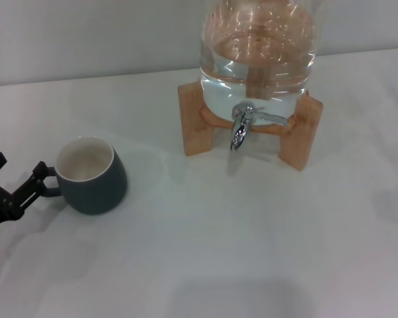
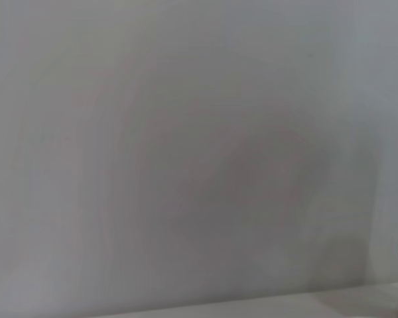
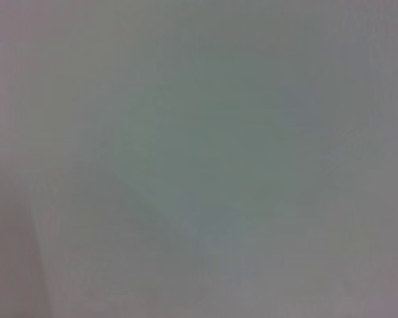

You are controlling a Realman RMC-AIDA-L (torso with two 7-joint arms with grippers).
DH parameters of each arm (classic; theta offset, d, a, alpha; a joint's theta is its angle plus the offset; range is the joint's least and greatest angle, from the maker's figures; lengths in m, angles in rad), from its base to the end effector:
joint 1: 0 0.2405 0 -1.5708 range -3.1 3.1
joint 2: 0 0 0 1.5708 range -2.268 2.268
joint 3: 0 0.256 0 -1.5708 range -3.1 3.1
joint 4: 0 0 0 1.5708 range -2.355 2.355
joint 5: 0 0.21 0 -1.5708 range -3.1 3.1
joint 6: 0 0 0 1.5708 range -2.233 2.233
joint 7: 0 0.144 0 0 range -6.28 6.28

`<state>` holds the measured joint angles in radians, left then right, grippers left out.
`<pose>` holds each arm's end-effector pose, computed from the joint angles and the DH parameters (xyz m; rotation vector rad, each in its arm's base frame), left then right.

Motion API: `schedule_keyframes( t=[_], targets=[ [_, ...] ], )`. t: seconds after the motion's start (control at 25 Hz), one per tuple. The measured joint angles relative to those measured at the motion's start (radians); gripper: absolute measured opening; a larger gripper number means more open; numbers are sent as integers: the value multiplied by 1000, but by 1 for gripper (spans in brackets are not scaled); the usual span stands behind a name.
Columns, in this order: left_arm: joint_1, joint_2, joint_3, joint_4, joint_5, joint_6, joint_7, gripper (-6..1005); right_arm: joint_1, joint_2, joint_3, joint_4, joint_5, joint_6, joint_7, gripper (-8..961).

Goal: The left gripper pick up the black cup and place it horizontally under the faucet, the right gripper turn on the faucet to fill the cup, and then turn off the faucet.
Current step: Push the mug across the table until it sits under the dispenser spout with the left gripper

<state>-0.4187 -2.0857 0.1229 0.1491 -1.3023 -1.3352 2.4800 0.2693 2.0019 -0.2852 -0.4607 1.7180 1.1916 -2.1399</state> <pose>-0.3374 0.2967 -0.0218 -2.0069 -0.6425 -0.8134 0.4163 0.2859 0.1222 -1.5360 0.7762 0.7202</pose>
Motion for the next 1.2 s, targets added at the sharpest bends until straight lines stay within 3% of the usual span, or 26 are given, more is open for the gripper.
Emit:
schedule_keyframes(
  t=[0.6,1.2],
  targets=[
    [55,-1,-3,0,-46,-51,0,878,-2,0,0,-3,1,-3,0,854],
    [59,0,2,-49,-48,15,30,878,2,0,0,-3,3,-4,0,854]
  ],
)
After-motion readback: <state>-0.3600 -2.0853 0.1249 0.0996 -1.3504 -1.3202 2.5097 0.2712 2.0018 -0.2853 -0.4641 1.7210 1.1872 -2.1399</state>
